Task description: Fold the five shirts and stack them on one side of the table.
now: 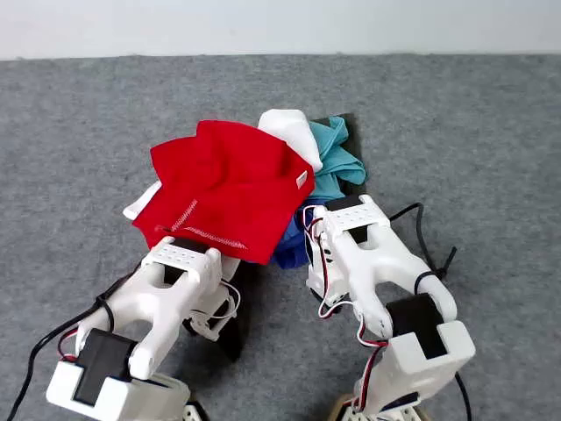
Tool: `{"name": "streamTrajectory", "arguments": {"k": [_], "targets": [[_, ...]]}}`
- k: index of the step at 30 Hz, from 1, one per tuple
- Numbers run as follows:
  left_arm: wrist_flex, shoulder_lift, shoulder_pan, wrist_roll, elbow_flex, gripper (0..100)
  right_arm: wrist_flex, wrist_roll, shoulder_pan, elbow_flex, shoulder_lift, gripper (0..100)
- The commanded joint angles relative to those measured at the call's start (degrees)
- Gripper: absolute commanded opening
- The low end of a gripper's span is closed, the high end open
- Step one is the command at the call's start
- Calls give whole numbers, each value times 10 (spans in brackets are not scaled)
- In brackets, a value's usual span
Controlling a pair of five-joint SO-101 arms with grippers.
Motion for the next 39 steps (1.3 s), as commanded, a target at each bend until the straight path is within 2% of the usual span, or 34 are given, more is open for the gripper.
{"name": "streamTrajectory", "arguments": {"k": [1,32,39], "targets": [[-33,-1,1,-3,1,309,1,2,-3,11,55,220],[-37,-1,4,-3,0,309,1,4,-4,11,55,220],[-114,-3,3,-1,-4,309,6,5,-19,-4,59,220]]}}
